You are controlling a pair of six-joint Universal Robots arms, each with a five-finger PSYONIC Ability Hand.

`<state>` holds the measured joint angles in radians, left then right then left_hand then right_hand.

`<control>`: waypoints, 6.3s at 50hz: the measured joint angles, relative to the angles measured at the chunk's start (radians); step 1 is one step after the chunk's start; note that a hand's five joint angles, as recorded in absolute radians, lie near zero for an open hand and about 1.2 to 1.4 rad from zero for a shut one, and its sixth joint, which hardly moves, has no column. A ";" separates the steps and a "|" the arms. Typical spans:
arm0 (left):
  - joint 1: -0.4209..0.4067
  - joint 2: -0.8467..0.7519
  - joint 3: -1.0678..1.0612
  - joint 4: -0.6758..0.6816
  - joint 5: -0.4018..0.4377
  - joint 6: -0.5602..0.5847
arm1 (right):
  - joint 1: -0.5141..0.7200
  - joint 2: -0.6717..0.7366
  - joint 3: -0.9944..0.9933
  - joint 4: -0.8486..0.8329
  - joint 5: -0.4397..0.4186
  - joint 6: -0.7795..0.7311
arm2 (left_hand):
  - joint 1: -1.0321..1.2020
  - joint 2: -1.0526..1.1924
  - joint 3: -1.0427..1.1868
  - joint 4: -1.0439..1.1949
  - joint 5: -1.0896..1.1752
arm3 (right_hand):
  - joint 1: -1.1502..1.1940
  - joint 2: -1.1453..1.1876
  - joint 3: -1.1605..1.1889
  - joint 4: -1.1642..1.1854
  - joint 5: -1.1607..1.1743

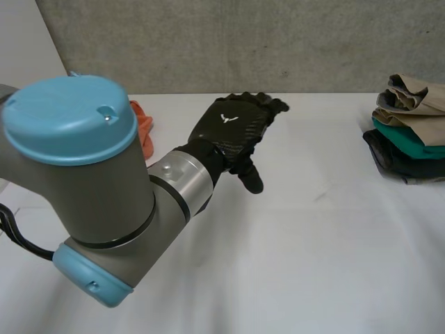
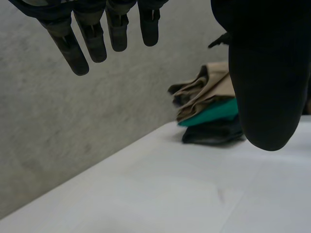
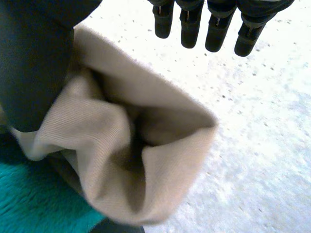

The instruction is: Fold the laundry.

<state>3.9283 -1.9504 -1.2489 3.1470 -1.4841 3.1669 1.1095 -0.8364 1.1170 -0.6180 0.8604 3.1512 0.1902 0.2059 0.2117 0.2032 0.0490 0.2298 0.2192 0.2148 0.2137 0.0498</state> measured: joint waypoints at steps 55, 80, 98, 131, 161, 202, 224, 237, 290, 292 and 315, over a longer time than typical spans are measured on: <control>0.715 -0.489 0.256 0.260 0.146 0.313 | 0.669 -0.506 0.860 0.158 0.192 -0.686 | 0.000 0.000 0.000 0.000 0.000 | 0.000 0.000 -0.003 0.000 0.000; 0.718 -0.873 0.687 0.295 0.270 0.363 | 0.629 -0.497 0.911 0.184 0.218 -0.690 | 0.665 0.626 0.619 0.629 0.589 | 0.000 0.000 -0.003 0.000 -0.001; 0.619 -0.677 0.470 0.280 0.261 0.449 | 0.615 -0.502 0.902 0.183 0.221 -0.691 | 0.962 0.988 0.977 0.994 0.941 | 0.000 0.000 -0.003 0.000 -0.001; 0.535 -0.448 0.219 0.251 0.122 0.423 | 0.572 -0.548 0.911 0.193 0.205 -0.692 | 0.222 0.192 0.189 0.185 0.159 | 0.000 0.000 -0.003 0.000 -0.001; 0.558 -0.743 0.554 0.202 0.105 0.491 | 0.554 -0.522 0.900 0.190 0.218 -0.697 | 0.939 0.988 0.977 0.994 0.911 | 0.000 0.000 -0.003 0.000 0.000; -0.108 -0.161 0.041 0.229 -0.094 -0.040 | 0.510 -0.607 0.856 0.196 0.435 -0.626 | 0.180 0.152 0.146 0.146 0.117 | 0.000 0.000 -0.003 0.000 0.000; 0.299 -0.088 -0.219 0.235 0.157 0.263 | 0.596 -0.687 0.794 0.743 0.449 -0.354 | 0.180 0.146 0.146 0.141 0.115 | 0.000 0.000 -0.003 0.000 -0.001; 0.286 -0.405 0.045 0.232 0.243 0.294 | 0.630 -0.664 0.887 0.598 0.544 -0.241 | 0.254 0.240 0.232 0.242 0.227 | 0.005 0.007 0.013 0.016 0.012; 0.219 -0.015 -0.254 0.119 -0.143 0.426 | 0.712 -0.387 0.125 1.104 0.615 -1.034 | 0.964 0.991 0.981 0.994 0.932 | 0.907 0.959 0.977 0.985 0.936; 0.227 -0.106 -0.168 0.123 -0.163 0.433 | 0.725 -0.329 0.088 1.045 0.649 -1.035 | 0.964 0.991 0.981 0.995 0.932 | 0.907 0.959 0.977 0.986 0.936; 0.278 -0.027 0.134 0.562 -0.183 0.452 | 0.818 -0.343 0.093 0.056 0.688 -0.935 | 0.964 0.992 0.982 0.998 0.949 | 0.907 0.960 0.981 0.987 0.956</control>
<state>4.2061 -1.9770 -1.1147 3.7089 -1.6671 3.6185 1.9277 -1.1797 1.2104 -0.5624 1.5482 2.2162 1.1546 1.1983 1.1941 1.2015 0.9982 1.1367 1.1787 1.1954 1.2006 1.0056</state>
